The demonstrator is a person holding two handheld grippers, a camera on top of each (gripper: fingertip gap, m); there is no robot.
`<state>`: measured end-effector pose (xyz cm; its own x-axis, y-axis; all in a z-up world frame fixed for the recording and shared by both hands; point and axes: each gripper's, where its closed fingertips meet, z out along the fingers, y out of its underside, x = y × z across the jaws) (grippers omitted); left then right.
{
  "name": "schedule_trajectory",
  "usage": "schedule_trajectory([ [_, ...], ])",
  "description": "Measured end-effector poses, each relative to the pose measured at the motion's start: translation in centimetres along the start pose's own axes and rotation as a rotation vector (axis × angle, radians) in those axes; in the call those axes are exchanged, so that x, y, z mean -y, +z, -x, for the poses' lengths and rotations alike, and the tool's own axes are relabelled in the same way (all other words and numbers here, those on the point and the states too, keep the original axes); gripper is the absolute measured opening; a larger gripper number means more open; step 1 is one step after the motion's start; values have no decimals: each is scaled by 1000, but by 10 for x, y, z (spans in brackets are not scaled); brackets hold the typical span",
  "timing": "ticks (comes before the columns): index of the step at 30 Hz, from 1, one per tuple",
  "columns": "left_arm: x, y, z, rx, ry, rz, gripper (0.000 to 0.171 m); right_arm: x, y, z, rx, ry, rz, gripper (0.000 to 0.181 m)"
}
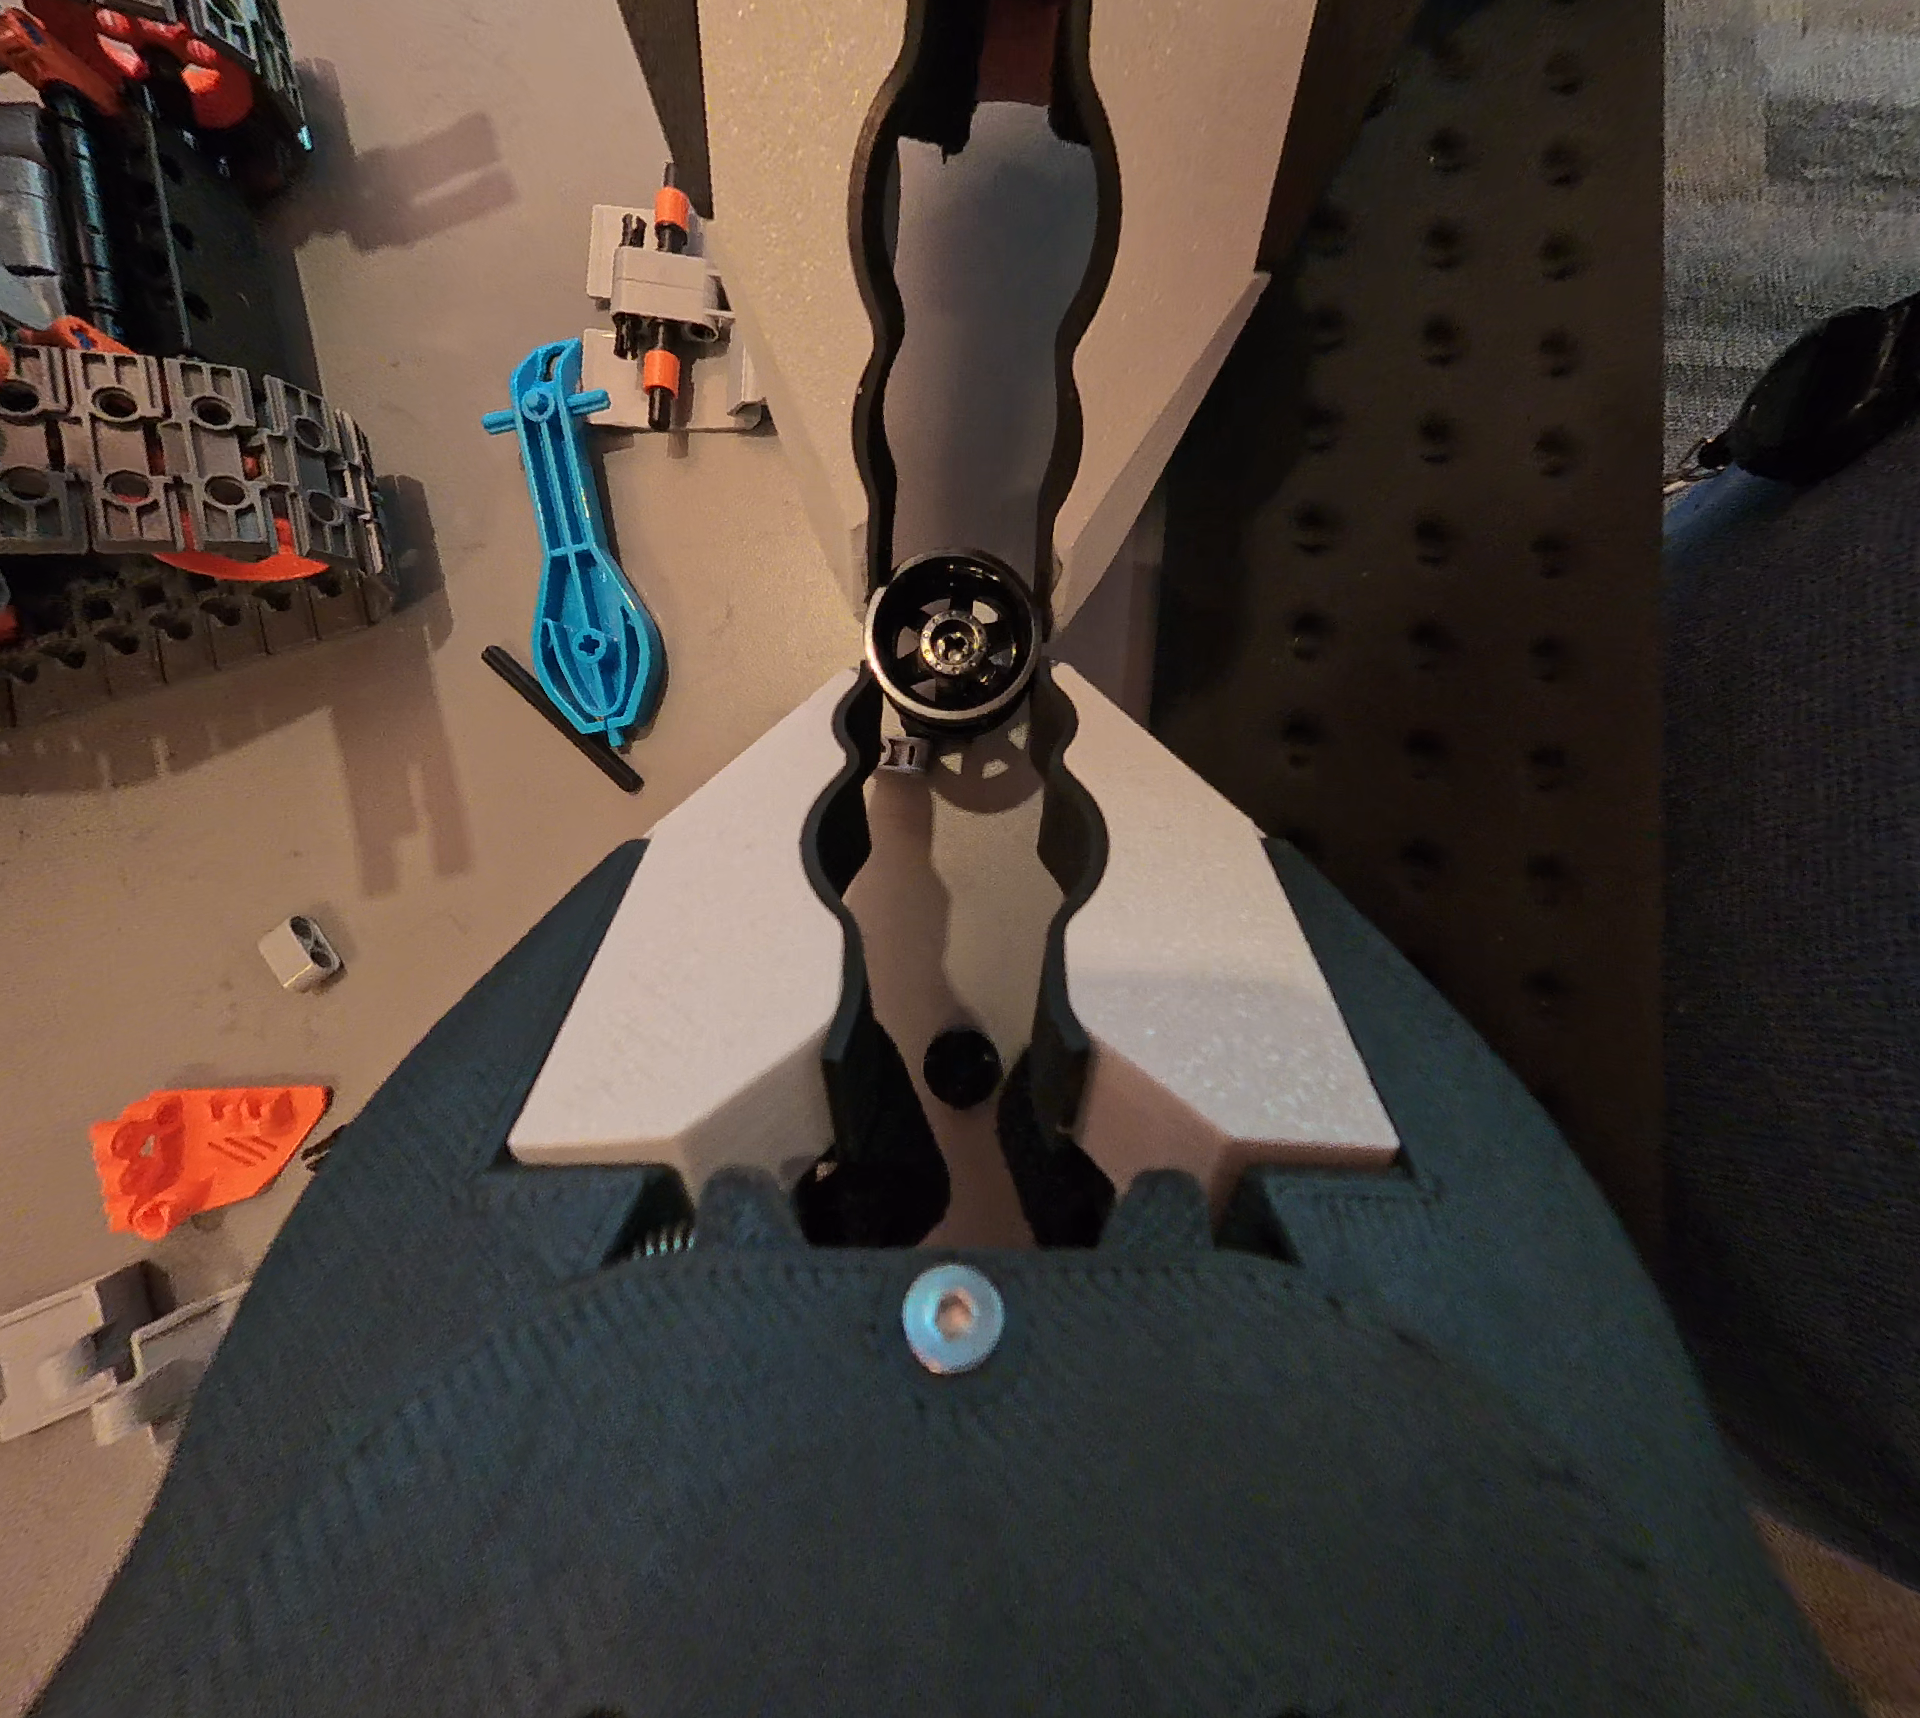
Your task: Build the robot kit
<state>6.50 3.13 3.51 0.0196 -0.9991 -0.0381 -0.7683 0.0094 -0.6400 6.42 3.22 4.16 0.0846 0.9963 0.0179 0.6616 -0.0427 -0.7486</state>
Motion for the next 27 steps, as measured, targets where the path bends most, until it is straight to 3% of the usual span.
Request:
schedule_trajectory([
  [27, -5, 7, 0, 20, -21, -1, 26, -7, 7, 0, 54, -20, 73, 24],
])
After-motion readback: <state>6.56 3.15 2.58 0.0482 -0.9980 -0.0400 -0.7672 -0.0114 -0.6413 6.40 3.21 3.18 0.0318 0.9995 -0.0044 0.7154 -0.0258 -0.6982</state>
